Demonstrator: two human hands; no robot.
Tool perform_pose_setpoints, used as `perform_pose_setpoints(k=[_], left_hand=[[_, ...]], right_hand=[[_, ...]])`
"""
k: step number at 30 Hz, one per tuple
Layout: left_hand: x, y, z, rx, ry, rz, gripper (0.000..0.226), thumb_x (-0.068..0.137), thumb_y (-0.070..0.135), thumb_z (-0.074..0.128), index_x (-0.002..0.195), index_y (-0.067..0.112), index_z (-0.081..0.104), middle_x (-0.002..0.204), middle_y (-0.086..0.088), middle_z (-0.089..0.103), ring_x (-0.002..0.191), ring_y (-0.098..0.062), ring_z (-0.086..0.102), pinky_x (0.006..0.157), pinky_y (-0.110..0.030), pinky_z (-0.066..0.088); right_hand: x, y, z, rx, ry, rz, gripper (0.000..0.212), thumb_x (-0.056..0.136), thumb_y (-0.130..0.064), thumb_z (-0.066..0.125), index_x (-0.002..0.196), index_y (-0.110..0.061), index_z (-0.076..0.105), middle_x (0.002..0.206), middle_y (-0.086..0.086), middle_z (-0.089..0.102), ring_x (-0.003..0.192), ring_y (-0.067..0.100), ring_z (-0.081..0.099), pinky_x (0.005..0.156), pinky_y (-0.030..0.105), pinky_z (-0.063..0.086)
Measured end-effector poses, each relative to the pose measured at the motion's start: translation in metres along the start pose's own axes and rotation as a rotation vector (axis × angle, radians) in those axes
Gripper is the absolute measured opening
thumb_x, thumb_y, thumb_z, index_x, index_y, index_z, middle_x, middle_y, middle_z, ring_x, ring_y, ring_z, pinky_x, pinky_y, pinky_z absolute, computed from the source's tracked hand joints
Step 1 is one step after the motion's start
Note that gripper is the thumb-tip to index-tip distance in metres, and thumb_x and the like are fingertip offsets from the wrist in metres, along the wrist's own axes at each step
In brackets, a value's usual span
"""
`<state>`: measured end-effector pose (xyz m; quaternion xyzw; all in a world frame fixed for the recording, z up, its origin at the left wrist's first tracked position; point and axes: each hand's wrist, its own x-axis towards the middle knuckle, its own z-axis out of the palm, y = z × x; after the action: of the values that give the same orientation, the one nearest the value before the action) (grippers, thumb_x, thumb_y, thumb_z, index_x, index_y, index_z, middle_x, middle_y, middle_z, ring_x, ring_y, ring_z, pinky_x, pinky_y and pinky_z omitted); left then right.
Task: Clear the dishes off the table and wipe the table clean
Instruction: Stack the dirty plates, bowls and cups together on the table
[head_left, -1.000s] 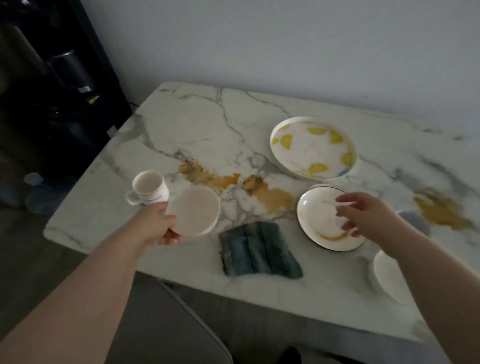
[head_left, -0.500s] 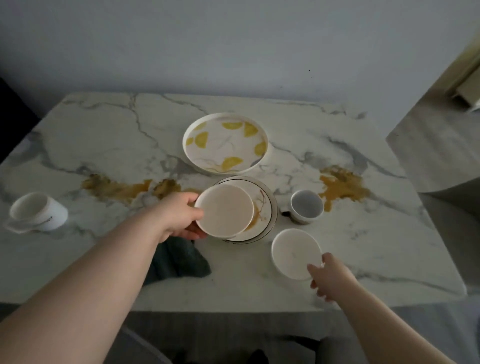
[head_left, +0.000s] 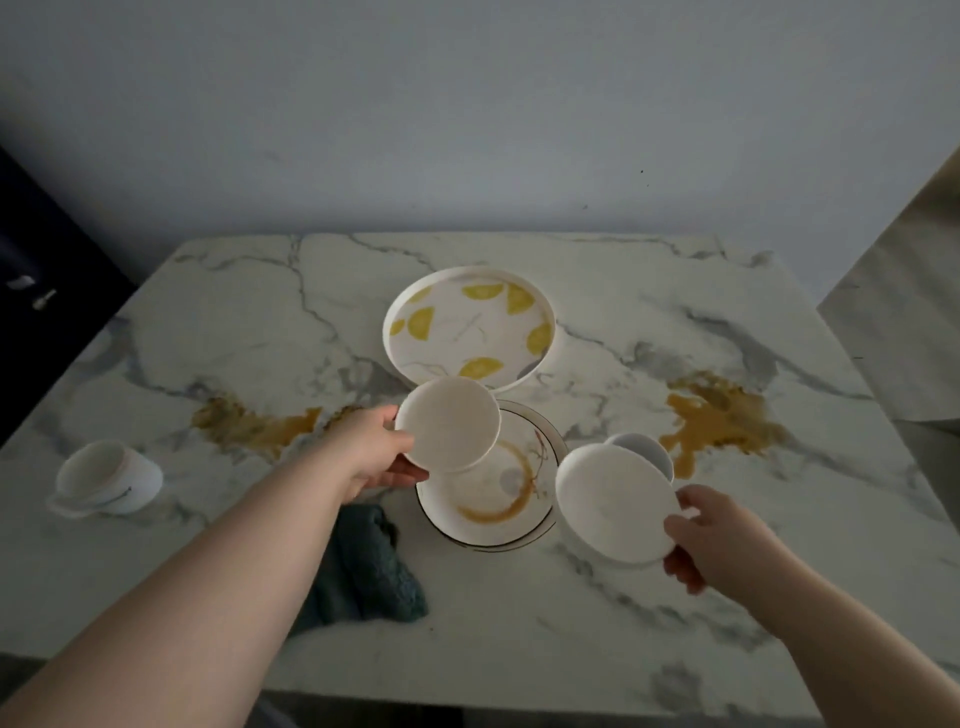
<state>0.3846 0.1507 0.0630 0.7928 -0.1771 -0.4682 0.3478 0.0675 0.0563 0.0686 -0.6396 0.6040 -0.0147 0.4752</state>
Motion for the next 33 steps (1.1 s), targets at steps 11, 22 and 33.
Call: perform_pose_setpoints(k=[11, 22, 33], left_hand=[[0.043, 0.008, 0.040, 0.266, -0.260, -0.082, 0.052, 0.093, -0.008, 0.039, 0.136, 0.019, 0.048, 0.107, -0.022, 0.060, 0.084, -0.035, 0.064, 0.079, -0.049, 0.057], [0.071, 0.024, -0.018, 0.308, -0.164, -0.021, 0.047, 0.093, -0.004, 0.047, 0.131, 0.023, 0.054, 0.094, -0.013, 0.065, 0.069, -0.028, 0.070, 0.053, -0.037, 0.059], [0.051, 0.034, -0.025, 0.151, -0.190, 0.091, 0.050, 0.090, -0.007, 0.048, 0.130, 0.024, 0.053, 0.096, -0.011, 0.069, 0.068, -0.022, 0.071, 0.052, -0.031, 0.058]], right_hand=[[0.040, -0.062, 0.037, 0.069, 0.075, -0.032, 0.019, 0.092, -0.005, 0.044, 0.110, -0.008, 0.052, 0.070, 0.016, 0.068, 0.052, 0.020, 0.060, 0.046, 0.030, 0.051], [0.055, -0.073, 0.057, 0.030, 0.114, -0.057, 0.020, 0.093, -0.008, 0.047, 0.112, -0.010, 0.052, 0.063, 0.006, 0.067, 0.047, 0.012, 0.060, 0.045, 0.026, 0.052], [0.080, -0.070, 0.108, -0.186, -0.069, -0.043, 0.022, 0.085, -0.012, 0.041, 0.105, -0.016, 0.050, 0.076, 0.008, 0.067, 0.069, 0.026, 0.067, 0.068, 0.039, 0.058]])
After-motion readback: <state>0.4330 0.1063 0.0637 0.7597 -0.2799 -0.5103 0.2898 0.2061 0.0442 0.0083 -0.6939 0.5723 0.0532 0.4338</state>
